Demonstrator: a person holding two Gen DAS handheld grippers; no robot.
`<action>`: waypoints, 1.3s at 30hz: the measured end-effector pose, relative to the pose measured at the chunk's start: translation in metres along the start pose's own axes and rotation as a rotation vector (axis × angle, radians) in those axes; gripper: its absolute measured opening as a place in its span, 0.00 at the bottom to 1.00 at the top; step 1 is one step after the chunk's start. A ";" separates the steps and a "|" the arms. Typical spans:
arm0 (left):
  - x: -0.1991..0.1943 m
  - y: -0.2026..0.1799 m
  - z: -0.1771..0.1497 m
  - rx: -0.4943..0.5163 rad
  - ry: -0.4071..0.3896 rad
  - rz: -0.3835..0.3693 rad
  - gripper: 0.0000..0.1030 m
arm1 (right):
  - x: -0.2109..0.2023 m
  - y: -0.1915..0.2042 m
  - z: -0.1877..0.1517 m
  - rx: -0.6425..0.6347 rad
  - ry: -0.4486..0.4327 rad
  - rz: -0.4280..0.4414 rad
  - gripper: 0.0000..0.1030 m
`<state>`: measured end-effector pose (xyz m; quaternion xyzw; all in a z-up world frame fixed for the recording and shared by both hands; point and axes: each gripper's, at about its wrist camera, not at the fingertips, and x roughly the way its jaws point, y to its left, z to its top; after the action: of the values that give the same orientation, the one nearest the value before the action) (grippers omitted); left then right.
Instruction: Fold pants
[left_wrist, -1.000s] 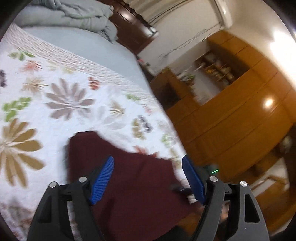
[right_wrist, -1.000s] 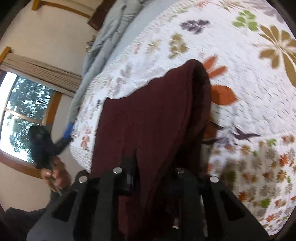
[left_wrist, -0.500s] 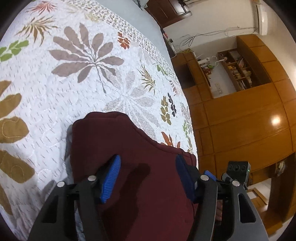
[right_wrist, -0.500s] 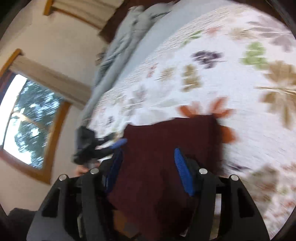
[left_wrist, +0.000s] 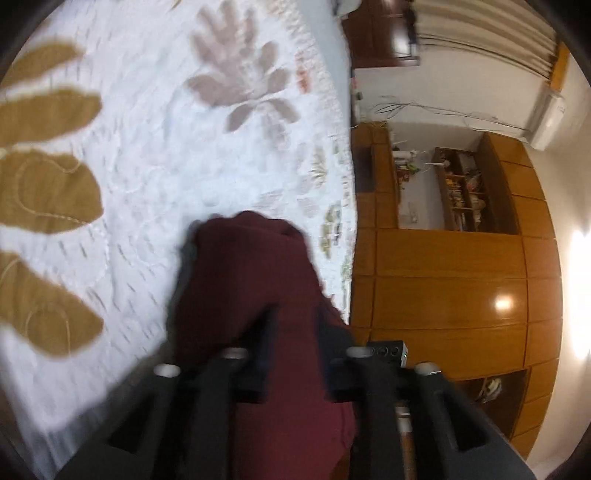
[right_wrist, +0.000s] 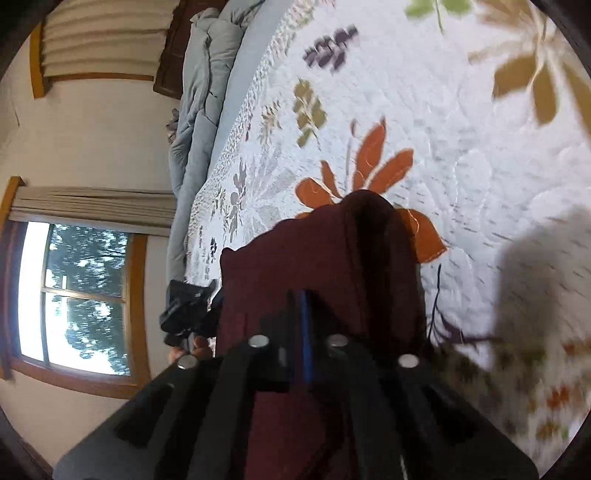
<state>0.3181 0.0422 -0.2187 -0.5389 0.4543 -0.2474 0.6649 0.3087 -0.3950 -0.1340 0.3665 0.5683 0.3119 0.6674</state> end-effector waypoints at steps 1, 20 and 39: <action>-0.008 -0.012 -0.006 0.033 -0.023 0.011 0.53 | -0.008 0.010 -0.005 -0.019 -0.011 0.000 0.32; -0.021 -0.005 -0.110 0.182 0.117 0.064 0.30 | 0.012 0.019 -0.090 -0.190 0.135 -0.044 0.00; -0.070 -0.016 -0.047 0.184 0.124 0.119 0.83 | -0.011 0.010 -0.024 -0.012 0.097 -0.086 0.93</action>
<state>0.2475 0.0715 -0.1804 -0.4313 0.5012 -0.2810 0.6956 0.2833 -0.3958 -0.1219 0.3224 0.6133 0.3037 0.6540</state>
